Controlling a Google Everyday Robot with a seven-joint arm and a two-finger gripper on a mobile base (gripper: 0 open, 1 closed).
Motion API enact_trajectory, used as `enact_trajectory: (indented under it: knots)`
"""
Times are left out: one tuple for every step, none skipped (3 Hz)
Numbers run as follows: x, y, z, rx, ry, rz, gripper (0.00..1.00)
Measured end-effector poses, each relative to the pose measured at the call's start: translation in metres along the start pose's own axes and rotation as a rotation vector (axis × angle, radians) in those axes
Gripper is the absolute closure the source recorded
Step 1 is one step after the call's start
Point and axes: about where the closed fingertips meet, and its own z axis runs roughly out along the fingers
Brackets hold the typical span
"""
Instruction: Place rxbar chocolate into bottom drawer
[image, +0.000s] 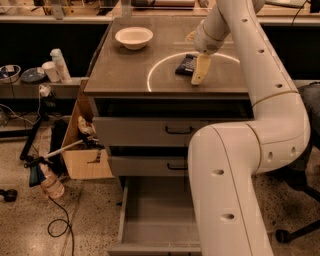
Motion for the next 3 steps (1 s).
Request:
enact_trajectory:
  knots:
    - [0.0, 0.0, 0.0, 0.0, 0.0, 0.0, 0.0]
    - [0.0, 0.0, 0.0, 0.0, 0.0, 0.0, 0.19]
    - [0.0, 0.0, 0.0, 0.0, 0.0, 0.0, 0.42]
